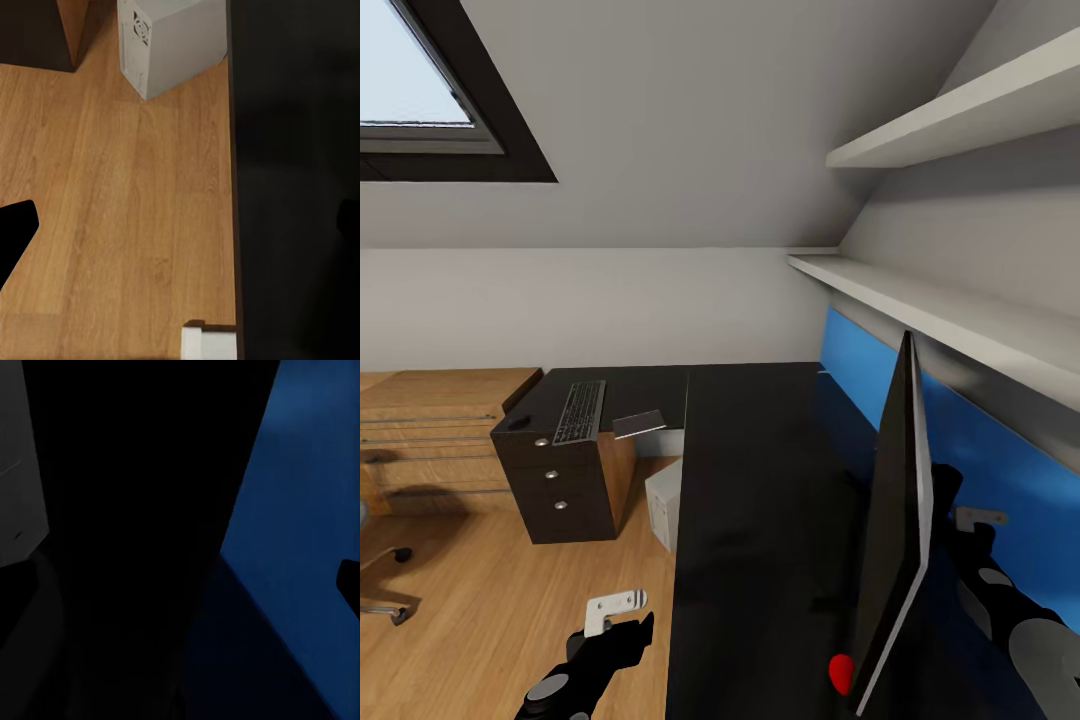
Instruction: In the bedroom, organize the workspace by keeping the computer under the desk, ensuring the monitor is on the desk, placing the keyboard on the desk next to the monitor, placing the mouse on the desk next to the keyboard, moving the folder from the swivel chair onto the desk next to the mouse, stacking the notebook on top of the folder with the pen on top of the notebook, and positioning the swivel chair next to the desk.
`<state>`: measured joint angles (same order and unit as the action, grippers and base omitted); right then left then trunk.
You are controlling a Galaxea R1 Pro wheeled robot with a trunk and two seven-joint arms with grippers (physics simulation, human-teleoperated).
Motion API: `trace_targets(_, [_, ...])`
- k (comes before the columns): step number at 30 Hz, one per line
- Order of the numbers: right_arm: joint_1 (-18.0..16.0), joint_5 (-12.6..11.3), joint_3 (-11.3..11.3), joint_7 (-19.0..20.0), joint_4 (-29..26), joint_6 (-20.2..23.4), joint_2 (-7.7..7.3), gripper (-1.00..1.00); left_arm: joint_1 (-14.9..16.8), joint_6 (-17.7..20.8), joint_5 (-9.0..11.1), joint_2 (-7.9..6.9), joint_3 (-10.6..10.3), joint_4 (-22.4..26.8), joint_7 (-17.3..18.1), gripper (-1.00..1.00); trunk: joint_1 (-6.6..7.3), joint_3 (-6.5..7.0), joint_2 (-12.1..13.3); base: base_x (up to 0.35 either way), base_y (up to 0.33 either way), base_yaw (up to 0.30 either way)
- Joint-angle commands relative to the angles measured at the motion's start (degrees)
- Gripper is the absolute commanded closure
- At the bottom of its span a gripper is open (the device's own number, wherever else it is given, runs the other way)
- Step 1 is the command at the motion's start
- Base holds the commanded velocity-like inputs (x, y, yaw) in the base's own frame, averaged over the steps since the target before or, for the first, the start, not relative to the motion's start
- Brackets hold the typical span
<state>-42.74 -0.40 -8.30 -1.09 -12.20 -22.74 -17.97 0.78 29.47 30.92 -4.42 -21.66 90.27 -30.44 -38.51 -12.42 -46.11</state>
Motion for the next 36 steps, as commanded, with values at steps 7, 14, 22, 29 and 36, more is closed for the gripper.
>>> trace_targets(7, [-0.06,-0.04,-0.05,-0.05,0.07,-0.20,0.03,-1.00,0.07,0.06,0.55,-0.06,-0.14,0.08,-0.59,-1.00,-0.01,-0.08,-0.07,0.000,0.000,0.000])
trace_targets(14, [-0.06,-0.04,0.02,0.14,0.07,-0.20,0.10,-1.00,0.06,0.06,0.73,-0.06,-0.14,0.08,-0.59,-1.00,-0.01,-0.08,-0.07,-0.027,0.031,0.000])
trace_targets(22, [-0.06,0.04,0.04,0.13,0.07,-0.20,0.13,-1.00,0.05,0.06,0.80,-0.06,-0.14,0.08,-0.59,-1.00,-0.01,-0.08,-0.07,-0.075,0.075,0.000])
trace_targets(29, [-0.06,0.05,0.04,0.13,0.07,-0.20,0.13,-1.00,0.06,0.06,0.81,-0.06,-0.14,0.08,-0.59,-1.00,-0.01,-0.08,-0.07,-0.010,0.010,0.000])
trace_targets(36, [-0.06,0.05,0.04,0.14,0.07,-0.20,0.13,-1.00,0.10,0.06,0.81,-0.06,-0.14,0.08,-0.59,-1.00,-0.01,-0.08,-0.07,-0.002,0.002,0.000])
